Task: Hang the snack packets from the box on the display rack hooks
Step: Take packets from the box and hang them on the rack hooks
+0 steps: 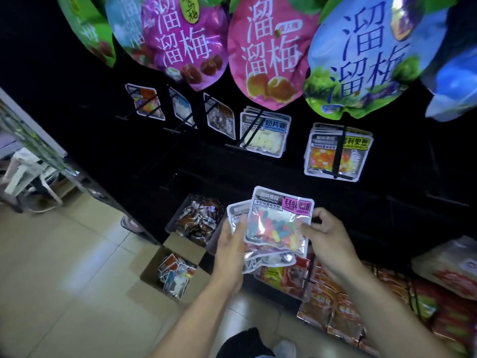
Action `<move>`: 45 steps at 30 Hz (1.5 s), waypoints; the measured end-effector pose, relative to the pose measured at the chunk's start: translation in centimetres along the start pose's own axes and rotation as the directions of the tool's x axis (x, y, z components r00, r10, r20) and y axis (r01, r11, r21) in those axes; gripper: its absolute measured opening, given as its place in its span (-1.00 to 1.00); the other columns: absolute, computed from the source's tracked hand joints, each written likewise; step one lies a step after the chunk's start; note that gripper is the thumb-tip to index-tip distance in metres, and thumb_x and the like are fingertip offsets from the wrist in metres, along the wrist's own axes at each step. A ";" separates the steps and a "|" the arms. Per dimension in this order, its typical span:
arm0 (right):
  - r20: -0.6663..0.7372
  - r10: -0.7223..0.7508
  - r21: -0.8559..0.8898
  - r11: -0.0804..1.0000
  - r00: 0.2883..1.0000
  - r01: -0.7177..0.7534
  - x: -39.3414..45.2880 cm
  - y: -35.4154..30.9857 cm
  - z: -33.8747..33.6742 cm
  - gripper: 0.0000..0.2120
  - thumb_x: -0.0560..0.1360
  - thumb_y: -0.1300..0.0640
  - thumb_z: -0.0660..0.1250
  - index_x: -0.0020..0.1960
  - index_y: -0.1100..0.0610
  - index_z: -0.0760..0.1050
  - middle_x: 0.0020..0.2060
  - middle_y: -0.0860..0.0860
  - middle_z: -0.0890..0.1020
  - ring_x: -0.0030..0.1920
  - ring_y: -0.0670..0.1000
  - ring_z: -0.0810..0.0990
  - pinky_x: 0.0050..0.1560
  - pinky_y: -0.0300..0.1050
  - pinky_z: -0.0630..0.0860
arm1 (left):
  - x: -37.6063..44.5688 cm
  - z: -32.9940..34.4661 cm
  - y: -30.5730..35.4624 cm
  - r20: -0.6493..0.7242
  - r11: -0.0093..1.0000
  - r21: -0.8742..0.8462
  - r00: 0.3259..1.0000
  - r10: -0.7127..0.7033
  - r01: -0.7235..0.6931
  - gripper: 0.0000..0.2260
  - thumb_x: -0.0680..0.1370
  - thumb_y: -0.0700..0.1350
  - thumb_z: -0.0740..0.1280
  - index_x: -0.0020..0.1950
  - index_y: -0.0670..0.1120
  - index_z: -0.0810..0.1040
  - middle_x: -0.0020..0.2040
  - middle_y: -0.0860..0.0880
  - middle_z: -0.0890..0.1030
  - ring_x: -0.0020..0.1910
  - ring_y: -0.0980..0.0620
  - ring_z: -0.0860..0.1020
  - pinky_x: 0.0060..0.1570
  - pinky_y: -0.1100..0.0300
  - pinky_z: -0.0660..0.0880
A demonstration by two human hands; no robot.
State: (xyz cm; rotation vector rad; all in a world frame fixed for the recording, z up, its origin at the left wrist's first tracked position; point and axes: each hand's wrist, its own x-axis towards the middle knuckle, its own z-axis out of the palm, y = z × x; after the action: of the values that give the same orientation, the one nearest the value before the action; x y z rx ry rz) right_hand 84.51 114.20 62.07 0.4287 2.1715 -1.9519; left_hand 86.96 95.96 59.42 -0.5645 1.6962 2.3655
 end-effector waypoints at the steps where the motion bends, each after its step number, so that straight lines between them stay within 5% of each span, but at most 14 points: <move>1: -0.018 0.010 0.017 1.000 1.000 -0.010 -0.2 0.4 -0.4 -0.94 0.62 0.20 0.36 0.09 0.14 0.51 -0.14 0.04 0.77 -0.09 0.08 0.77 0.02 0.10 0.66 | -0.1 0.2 -0.2 0.017 1.000 0.003 1.000 -0.002 0.002 -0.71 0.66 0.08 0.28 0.37 0.08 0.48 0.07 -0.02 0.76 0.02 -0.06 0.75 -0.01 0.00 0.68; 4: -0.128 0.038 0.068 0.997 0.991 -0.030 -1.0 1.7 -1.8 -0.93 0.64 0.20 0.33 0.11 0.08 0.55 -0.09 0.03 0.77 -0.08 0.04 0.76 0.03 0.08 0.66 | -0.1 0.5 -1.6 0.080 0.999 0.045 0.996 -0.029 0.025 -0.70 0.65 -0.06 0.36 0.38 0.02 0.50 0.19 -0.11 0.72 0.12 -0.18 0.71 0.17 -0.23 0.62; 11: -0.471 0.142 0.281 0.960 0.871 -0.005 -4.1 4.1 -8.8 -0.86 0.59 0.20 0.35 -0.01 0.04 0.68 0.02 0.12 0.75 0.04 0.16 0.71 0.16 0.15 0.55 | 0.0 2.1 -4.9 0.142 0.991 0.112 0.986 -0.082 0.066 -0.71 0.60 -0.13 0.43 0.31 0.05 0.56 0.16 -0.02 0.73 0.09 -0.09 0.73 0.12 -0.09 0.65; 15: -0.601 0.041 0.166 0.983 0.798 0.075 -5.5 3.4 -12.7 -0.91 0.58 0.11 0.40 -0.04 0.04 0.69 -0.09 -0.07 0.76 0.03 0.02 0.71 0.12 0.01 0.53 | -0.9 4.5 -5.4 0.215 0.986 0.162 0.973 -0.080 0.045 -0.75 0.60 -0.17 0.42 0.25 0.04 0.58 0.12 -0.03 0.75 0.06 -0.09 0.74 0.08 -0.08 0.66; 17: -0.633 -0.026 0.096 0.989 0.774 0.112 -5.6 2.5 -14.4 -0.90 0.59 0.07 0.40 -0.02 0.02 0.69 -0.11 -0.12 0.76 0.01 -0.06 0.71 0.07 -0.04 0.54 | -1.2 5.8 -5.4 0.250 0.985 0.169 0.965 -0.072 0.029 -0.78 0.59 -0.16 0.43 0.19 0.09 0.58 0.08 0.01 0.75 -0.02 -0.03 0.75 -0.08 0.10 0.68; 20: -0.589 -0.132 0.009 0.985 0.797 0.170 -5.5 1.2 -16.8 -0.88 0.60 0.01 0.39 0.02 0.03 0.67 -0.06 -0.03 0.76 0.02 0.04 0.73 0.05 -0.01 0.61 | -1.8 8.0 -5.0 0.302 0.981 0.196 0.951 -0.066 0.006 -0.74 0.58 -0.10 0.43 0.07 0.27 0.48 -0.05 0.24 0.73 -0.15 0.14 0.72 -0.33 0.41 0.55; 23: -0.436 -0.229 -0.049 0.972 0.870 0.231 -5.0 -0.2 -18.0 -0.91 0.63 0.12 0.35 0.02 0.09 0.63 -0.07 -0.01 0.76 -0.04 -0.02 0.74 -0.07 -0.22 0.62 | -1.7 9.9 -5.0 0.277 0.982 0.190 0.961 -0.030 -0.024 -0.76 0.59 -0.15 0.41 0.10 0.19 0.52 -0.13 0.23 0.74 -0.14 0.12 0.73 -0.34 0.37 0.56; 26: -0.313 -0.287 -0.070 0.958 0.905 0.279 -4.1 -1.2 -18.4 -0.92 0.64 0.15 0.34 0.05 0.09 0.61 -0.06 0.01 0.76 -0.04 -0.01 0.75 -0.09 -0.23 0.62 | -1.9 11.4 -5.1 0.195 0.987 0.157 0.981 -0.002 -0.029 -0.77 0.58 -0.16 0.43 0.22 0.03 0.58 -0.02 0.07 0.76 -0.21 0.17 0.73 -0.38 0.34 0.57; 29: -0.271 -0.309 -0.020 0.949 0.911 0.316 -3.1 -1.7 -18.5 -0.93 0.64 0.16 0.34 0.03 0.08 0.60 -0.07 0.04 0.76 -0.05 0.02 0.75 -0.15 -0.26 0.60 | -2.3 12.3 -5.3 0.142 0.991 0.125 0.990 0.020 -0.038 -0.80 0.59 -0.19 0.41 0.19 0.00 0.58 -0.11 0.12 0.76 -0.24 0.19 0.73 -0.41 0.30 0.58; 36: -0.274 -0.328 0.034 0.936 0.904 0.350 -1.7 -1.2 -17.6 -0.90 0.64 0.15 0.33 -0.05 0.08 0.57 -0.24 -0.06 0.71 -0.27 -0.18 0.65 -0.28 -0.39 0.49 | -3.6 12.0 -6.4 -0.035 0.990 0.126 0.997 0.069 -0.064 -0.74 0.59 -0.14 0.42 0.27 0.01 0.58 0.07 0.03 0.75 -0.07 0.09 0.74 -0.09 0.08 0.62; 40: -0.365 -0.308 0.057 0.935 0.879 0.351 -1.8 0.0 -17.1 -0.88 0.64 0.11 0.34 -0.08 0.04 0.56 -0.28 -0.09 0.69 -0.29 -0.13 0.64 -0.24 -0.26 0.50 | -4.4 11.4 -7.4 -0.074 0.988 0.143 0.994 0.076 -0.065 -0.74 0.61 -0.12 0.41 0.29 0.07 0.58 0.05 0.08 0.75 -0.09 0.13 0.74 -0.23 0.21 0.65; 43: -0.408 -0.284 0.106 0.929 0.867 0.354 -1.8 0.4 -16.9 -0.89 0.63 0.06 0.36 -0.07 -0.01 0.58 -0.21 0.06 0.69 -0.20 0.15 0.67 -0.11 0.09 0.59 | -4.2 11.0 -7.4 -0.085 0.986 0.158 0.995 0.059 -0.044 -0.73 0.61 -0.12 0.40 0.30 0.07 0.57 0.05 0.07 0.75 -0.08 0.11 0.74 -0.19 0.19 0.65; 45: -0.418 -0.280 0.123 0.925 0.864 0.359 -1.9 0.2 -16.7 -0.91 0.63 0.08 0.36 -0.05 0.03 0.58 -0.23 0.00 0.70 -0.20 0.03 0.68 -0.07 0.12 0.60 | -3.5 11.0 -6.8 -0.083 0.984 0.174 0.995 0.058 -0.042 -0.73 0.61 -0.13 0.40 0.31 0.04 0.57 0.01 0.09 0.76 -0.11 0.13 0.74 -0.27 0.27 0.63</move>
State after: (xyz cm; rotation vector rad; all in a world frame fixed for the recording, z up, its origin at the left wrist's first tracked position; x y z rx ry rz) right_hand 87.20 130.58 64.37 0.5645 2.4270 -2.4614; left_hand 90.40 108.86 57.93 -0.6113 1.9514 2.2270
